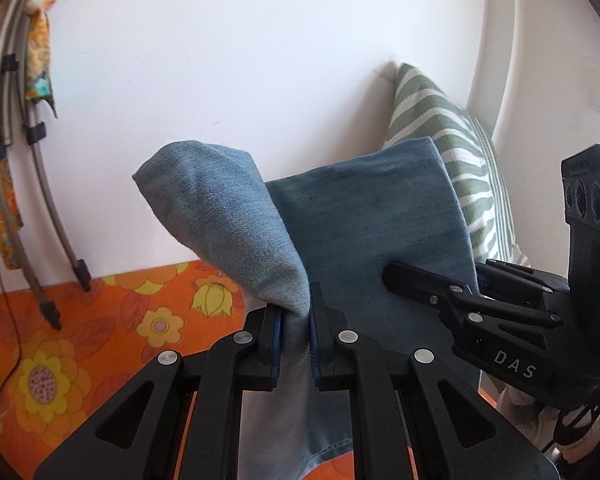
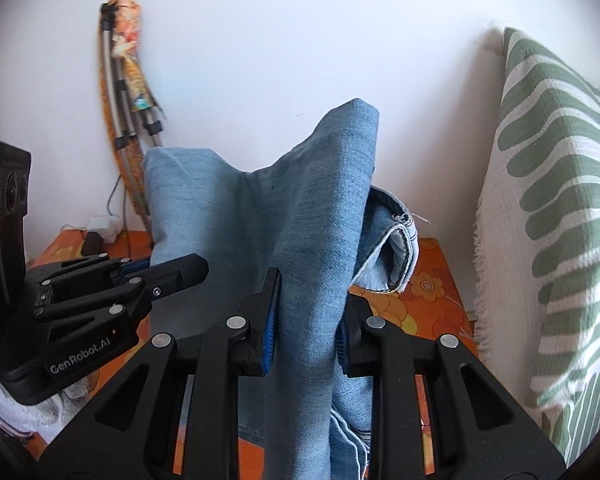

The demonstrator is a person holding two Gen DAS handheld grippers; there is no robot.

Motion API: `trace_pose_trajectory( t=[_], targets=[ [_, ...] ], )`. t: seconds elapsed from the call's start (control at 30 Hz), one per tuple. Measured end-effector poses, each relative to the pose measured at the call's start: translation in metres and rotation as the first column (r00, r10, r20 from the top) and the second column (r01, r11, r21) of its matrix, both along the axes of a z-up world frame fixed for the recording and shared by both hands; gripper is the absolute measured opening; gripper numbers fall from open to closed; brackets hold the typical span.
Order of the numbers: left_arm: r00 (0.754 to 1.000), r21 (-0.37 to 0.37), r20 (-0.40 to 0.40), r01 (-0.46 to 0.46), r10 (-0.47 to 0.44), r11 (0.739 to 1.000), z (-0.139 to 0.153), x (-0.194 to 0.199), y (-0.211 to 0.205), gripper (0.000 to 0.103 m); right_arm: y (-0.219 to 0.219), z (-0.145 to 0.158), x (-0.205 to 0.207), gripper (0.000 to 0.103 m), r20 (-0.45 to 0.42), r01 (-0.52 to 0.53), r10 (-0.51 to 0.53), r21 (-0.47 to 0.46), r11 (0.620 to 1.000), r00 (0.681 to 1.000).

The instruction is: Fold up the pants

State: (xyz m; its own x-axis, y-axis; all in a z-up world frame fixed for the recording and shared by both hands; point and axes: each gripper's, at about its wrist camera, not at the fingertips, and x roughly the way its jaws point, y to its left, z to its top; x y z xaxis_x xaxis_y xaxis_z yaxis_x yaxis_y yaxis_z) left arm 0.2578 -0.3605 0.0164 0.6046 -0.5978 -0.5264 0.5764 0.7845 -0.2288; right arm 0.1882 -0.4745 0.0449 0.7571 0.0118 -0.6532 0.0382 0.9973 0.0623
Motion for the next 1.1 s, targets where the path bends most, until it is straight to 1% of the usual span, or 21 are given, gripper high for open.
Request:
trace_pose_trajectory(
  t=[0.13,0.3,0.43,0.5,0.53,0.57,0.6,0.67,0.7,0.73,0.77,0.83,0.97,1.1],
  targets=[
    [1.0,0.016,-0.021,0.0,0.001,1.0,-0.016,0.021,-0.008,0.009,-0.011,-0.017,0.024,0.025,-0.029,0.008,-0.008,0.014,1.0,1.0],
    [0.999,0.038,-0.053,-0.009,0.011,0.999,-0.041,0.049,-0.017,0.009,-0.028,-0.049,0.051,0.024,-0.076,0.017,-0.015,0.032,0.999,0.997],
    [0.994,0.027,-0.103,-0.042,0.044,0.999,-0.057,0.078,-0.017,0.009,-0.049,-0.079,0.081,0.024,-0.14,0.045,-0.039,0.035,0.998,0.989],
    [0.987,0.021,-0.144,-0.065,0.067,0.998,-0.066,0.094,-0.013,0.009,-0.061,-0.092,0.095,0.024,-0.17,0.064,-0.056,0.042,0.997,0.984],
    [0.981,0.017,-0.176,-0.082,0.084,0.996,-0.072,0.105,-0.009,0.009,-0.066,-0.098,0.101,0.025,-0.182,0.077,-0.067,0.046,0.996,0.981],
    [0.976,0.022,-0.195,-0.097,0.1,0.995,-0.077,0.112,-0.007,0.01,-0.071,-0.105,0.107,0.026,-0.197,0.094,-0.083,0.045,0.995,0.977],
    [0.967,0.044,-0.22,-0.12,0.126,0.992,-0.084,0.123,-0.003,0.01,-0.076,-0.113,0.114,0.031,-0.222,0.116,-0.106,0.034,0.993,0.969],
    [0.953,0.083,-0.243,-0.164,0.18,0.983,-0.093,0.134,0.006,0.016,-0.084,-0.126,0.123,0.037,-0.258,0.17,-0.169,-0.019,0.985,0.951],
    [0.95,0.097,-0.241,-0.182,0.2,0.979,-0.095,0.135,0.01,0.016,-0.086,-0.128,0.125,0.039,-0.257,0.195,-0.204,-0.059,0.979,0.945],
    [0.947,0.112,-0.22,-0.214,0.234,0.97,-0.095,0.135,0.017,0.016,-0.089,-0.129,0.124,0.04,-0.243,0.223,-0.241,-0.098,0.97,0.94],
    [0.946,0.117,-0.195,-0.239,0.258,0.964,-0.094,0.134,0.024,0.016,-0.091,-0.128,0.123,0.044,-0.231,0.237,-0.256,-0.107,0.966,0.939],
    [0.946,0.121,-0.187,-0.246,0.265,0.962,-0.09,0.132,0.032,0.016,-0.098,-0.122,0.117,0.045,-0.212,0.266,-0.278,-0.083,0.96,0.937],
    [0.951,0.132,-0.158,-0.245,0.264,0.961,-0.077,0.119,0.041,0.016,-0.097,-0.111,0.105,0.045,-0.188,0.266,-0.275,-0.073,0.961,0.943],
    [0.96,0.128,-0.129,-0.234,0.25,0.964,-0.057,0.103,0.054,0.016,-0.088,-0.09,0.09,0.045,-0.161,0.257,-0.261,-0.044,0.965,0.952]
  ],
)
